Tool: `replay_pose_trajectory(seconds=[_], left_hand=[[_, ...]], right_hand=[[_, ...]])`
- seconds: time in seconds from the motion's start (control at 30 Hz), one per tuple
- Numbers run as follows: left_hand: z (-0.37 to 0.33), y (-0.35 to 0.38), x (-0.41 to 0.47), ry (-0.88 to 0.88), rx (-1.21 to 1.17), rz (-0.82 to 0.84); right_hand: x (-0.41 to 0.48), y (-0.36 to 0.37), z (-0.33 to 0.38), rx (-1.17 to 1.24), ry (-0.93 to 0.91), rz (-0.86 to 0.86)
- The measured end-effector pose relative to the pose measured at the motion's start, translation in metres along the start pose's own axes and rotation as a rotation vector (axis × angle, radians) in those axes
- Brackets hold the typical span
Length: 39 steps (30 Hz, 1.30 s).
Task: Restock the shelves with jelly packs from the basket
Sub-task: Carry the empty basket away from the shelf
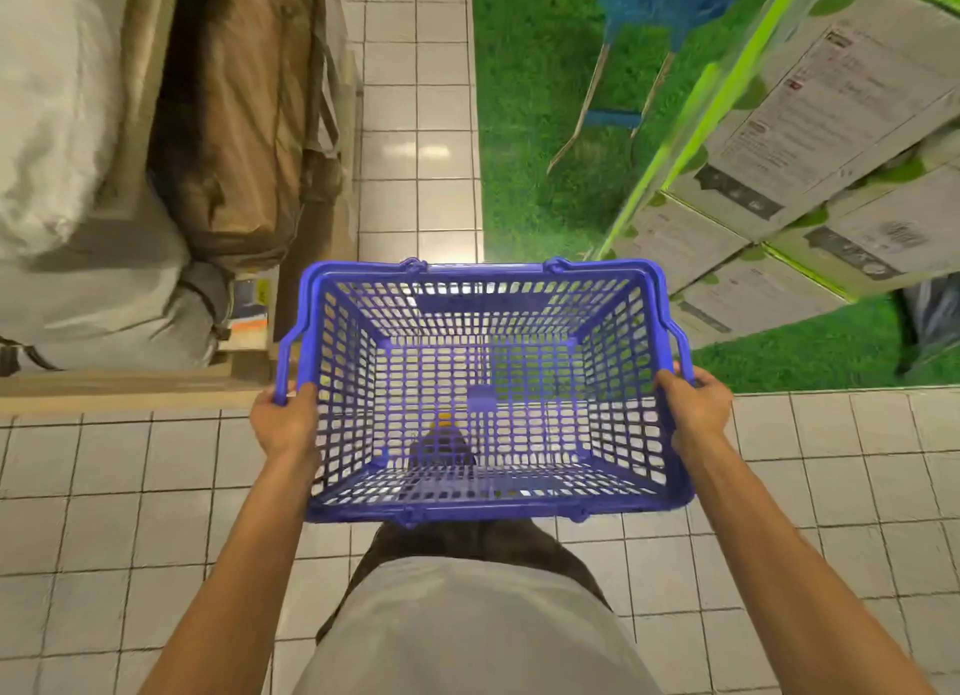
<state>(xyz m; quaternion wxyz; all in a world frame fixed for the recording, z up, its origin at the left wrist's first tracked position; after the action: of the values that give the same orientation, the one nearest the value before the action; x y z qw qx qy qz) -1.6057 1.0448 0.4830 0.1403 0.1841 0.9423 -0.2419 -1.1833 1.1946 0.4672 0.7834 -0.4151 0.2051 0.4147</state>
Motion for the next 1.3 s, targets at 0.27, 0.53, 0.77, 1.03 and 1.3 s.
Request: replay_pose_trajectory(seconds=[0.27, 0.53, 0.77, 1.03, 1.3], left_hand=[[-0.007, 0.077, 0.068, -0.108, 0.057, 0.017], [0.013, 0.153, 0.109, -0.164, 0.067, -0.018], [0.094, 0.241, 0.158, -0.217, 0.073, -0.041], [0.212, 0.322, 0.221, -0.176, 0.177, 0.039], [0.308, 0.359, 0.263, -0.175, 0.218, 0.046]], right_hand=[[0.054, 0.071, 0.044, -0.052, 0.035, -0.042], [0.131, 0.125, 0.058, -0.041, 0.077, 0.024], [0.23, 0.196, 0.039, -0.046, 0.116, 0.075], [0.339, 0.287, -0.021, -0.004, 0.211, 0.11], [0.408, 0.34, -0.086, 0.027, 0.211, 0.113]])
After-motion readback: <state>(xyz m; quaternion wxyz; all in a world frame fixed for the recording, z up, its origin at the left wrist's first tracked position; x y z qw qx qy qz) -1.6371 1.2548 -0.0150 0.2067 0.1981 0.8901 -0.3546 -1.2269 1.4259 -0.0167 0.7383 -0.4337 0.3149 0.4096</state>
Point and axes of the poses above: each hand's wrist, its own x-axis towards the middle knuckle, its own y-axis out of the palm, z = x × y, the point moved 2 cm from there along x, towards the middle knuckle, and after that the axes turned 13 degrees about y, right-handed, at the moved point
